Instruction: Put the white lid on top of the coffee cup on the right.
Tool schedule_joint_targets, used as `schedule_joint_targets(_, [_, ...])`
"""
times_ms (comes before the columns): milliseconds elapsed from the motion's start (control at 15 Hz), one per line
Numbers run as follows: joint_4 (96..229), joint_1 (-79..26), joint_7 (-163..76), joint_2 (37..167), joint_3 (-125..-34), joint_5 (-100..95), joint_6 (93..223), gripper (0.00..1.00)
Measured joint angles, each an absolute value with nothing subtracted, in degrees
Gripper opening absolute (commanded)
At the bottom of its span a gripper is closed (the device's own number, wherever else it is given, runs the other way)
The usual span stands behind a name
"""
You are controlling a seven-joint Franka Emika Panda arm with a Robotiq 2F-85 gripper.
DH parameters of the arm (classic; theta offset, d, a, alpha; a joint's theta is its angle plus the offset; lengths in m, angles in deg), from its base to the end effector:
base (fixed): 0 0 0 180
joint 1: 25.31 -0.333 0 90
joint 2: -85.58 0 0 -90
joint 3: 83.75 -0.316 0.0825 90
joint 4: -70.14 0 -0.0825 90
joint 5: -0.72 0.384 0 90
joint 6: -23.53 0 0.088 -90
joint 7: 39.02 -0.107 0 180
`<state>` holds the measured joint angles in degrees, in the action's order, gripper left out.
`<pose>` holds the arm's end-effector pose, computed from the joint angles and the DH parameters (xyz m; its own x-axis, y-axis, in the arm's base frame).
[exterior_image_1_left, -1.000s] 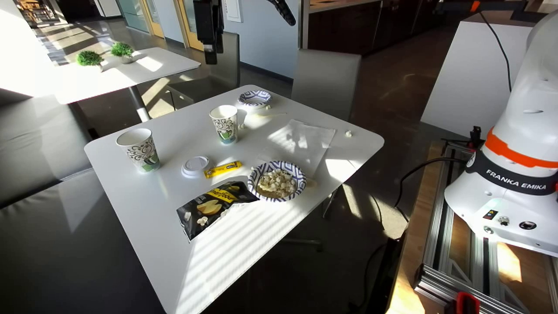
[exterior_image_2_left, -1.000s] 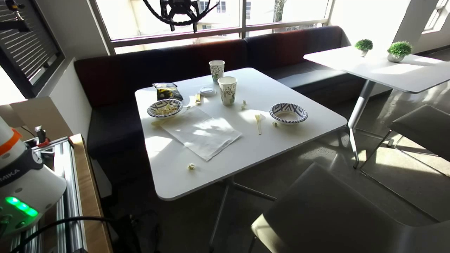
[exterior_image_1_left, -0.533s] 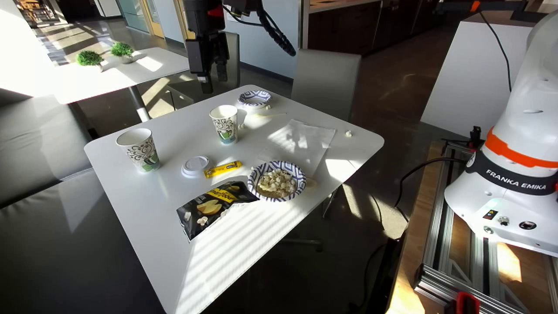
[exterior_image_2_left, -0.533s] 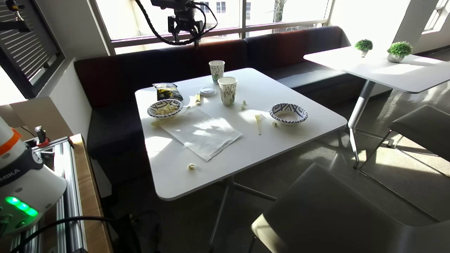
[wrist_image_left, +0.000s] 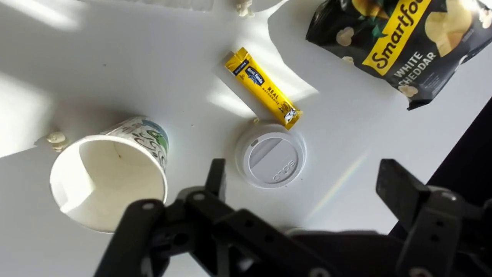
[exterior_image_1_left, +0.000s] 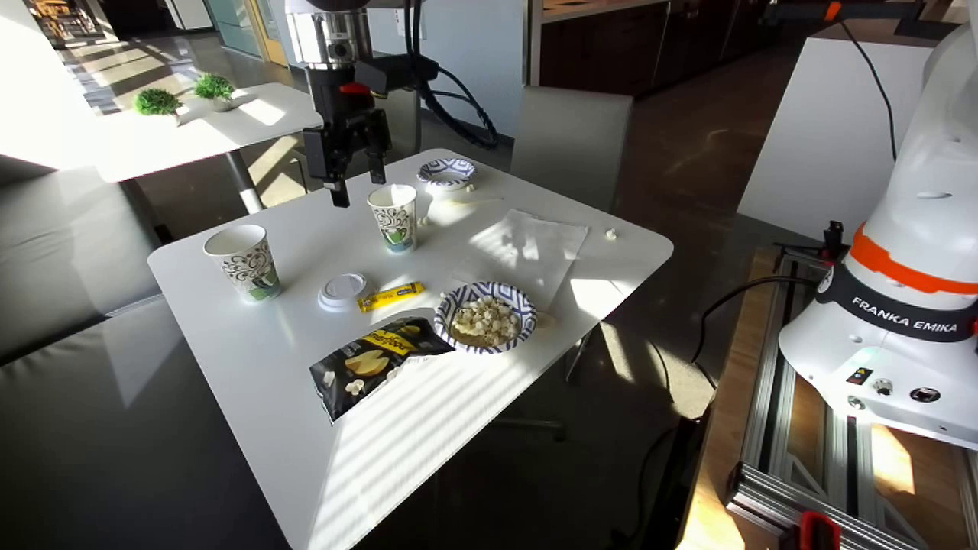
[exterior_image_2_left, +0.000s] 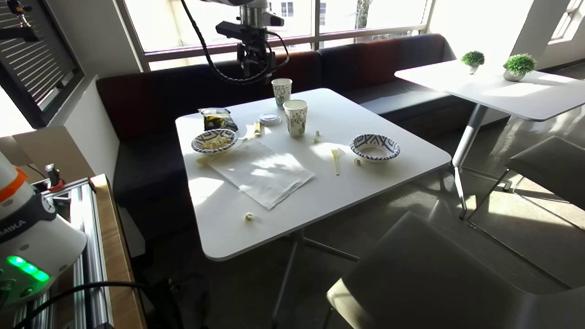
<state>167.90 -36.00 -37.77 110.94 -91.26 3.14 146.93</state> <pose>0.6340 0.2012 0.3383 0.9543 0.2986 0.0085 0.2981 -0.9502 -0.0912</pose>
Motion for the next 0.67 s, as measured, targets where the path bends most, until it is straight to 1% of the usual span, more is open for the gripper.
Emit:
schedule_joint_targets(400, [158.66,-37.88,-41.26,120.36,-91.48,3.14,146.91,1.0])
schedule_joint_targets(667, [154.0,-41.01,-48.75,124.93,-90.32,1.26,146.91,1.0])
